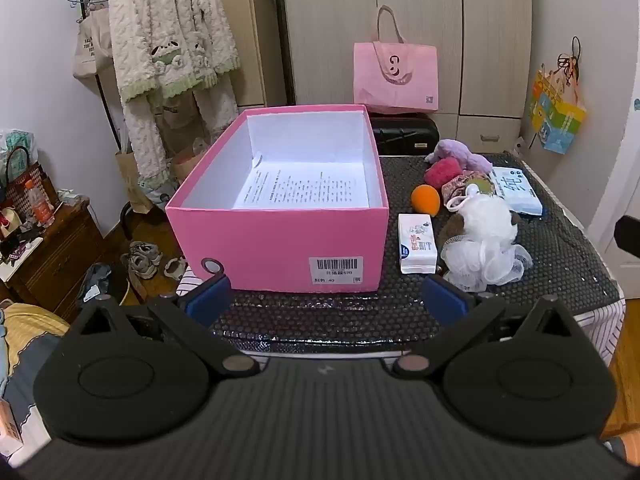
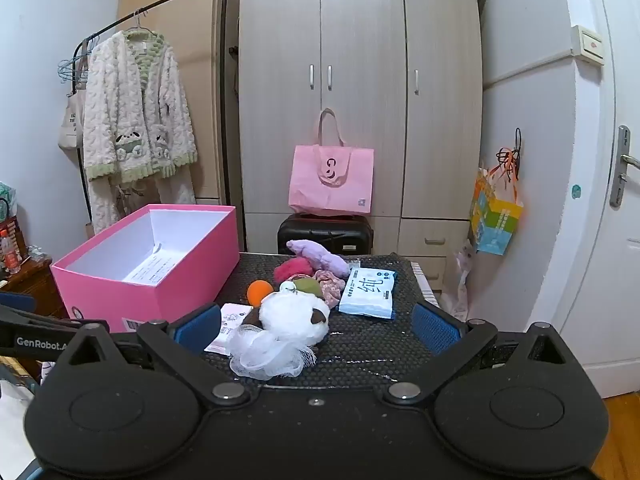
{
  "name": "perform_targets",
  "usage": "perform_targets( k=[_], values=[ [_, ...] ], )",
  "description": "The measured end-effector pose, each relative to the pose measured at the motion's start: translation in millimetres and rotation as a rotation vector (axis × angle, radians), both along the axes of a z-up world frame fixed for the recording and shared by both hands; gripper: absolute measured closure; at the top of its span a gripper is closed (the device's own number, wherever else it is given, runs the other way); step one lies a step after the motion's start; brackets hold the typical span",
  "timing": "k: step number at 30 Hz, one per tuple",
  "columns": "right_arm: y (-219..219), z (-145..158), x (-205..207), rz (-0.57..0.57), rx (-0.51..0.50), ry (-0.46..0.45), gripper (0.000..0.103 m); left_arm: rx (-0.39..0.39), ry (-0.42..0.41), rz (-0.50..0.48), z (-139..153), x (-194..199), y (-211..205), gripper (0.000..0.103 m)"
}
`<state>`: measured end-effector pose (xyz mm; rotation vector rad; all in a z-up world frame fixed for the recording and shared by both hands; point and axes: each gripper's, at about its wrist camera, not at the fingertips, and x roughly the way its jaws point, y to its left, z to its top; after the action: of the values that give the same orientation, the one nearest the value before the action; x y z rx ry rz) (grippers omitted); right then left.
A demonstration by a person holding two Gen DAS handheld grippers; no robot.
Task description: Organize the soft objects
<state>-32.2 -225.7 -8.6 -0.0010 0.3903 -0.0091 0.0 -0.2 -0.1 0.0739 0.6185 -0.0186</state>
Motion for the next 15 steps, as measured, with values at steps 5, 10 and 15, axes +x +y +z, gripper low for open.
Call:
perform_targets(
  k=[5, 10, 15],
  values=[
    [1, 0, -1, 0.003, -0.002, 0.0, 0.0, -0.003, -0.006, 0.003, 1, -1, 0, 0.0],
    [-7, 1, 0, 0.001, 0.002, 0.004, 0.0, -0.003, 0.005, -0.003, 0, 0, -1, 0.0],
    [-8, -4, 2, -0.003, 0.005, 0.006, 0.0, -0.001, 0.002, -0.009, -2, 1, -6, 0.0]
  ],
)
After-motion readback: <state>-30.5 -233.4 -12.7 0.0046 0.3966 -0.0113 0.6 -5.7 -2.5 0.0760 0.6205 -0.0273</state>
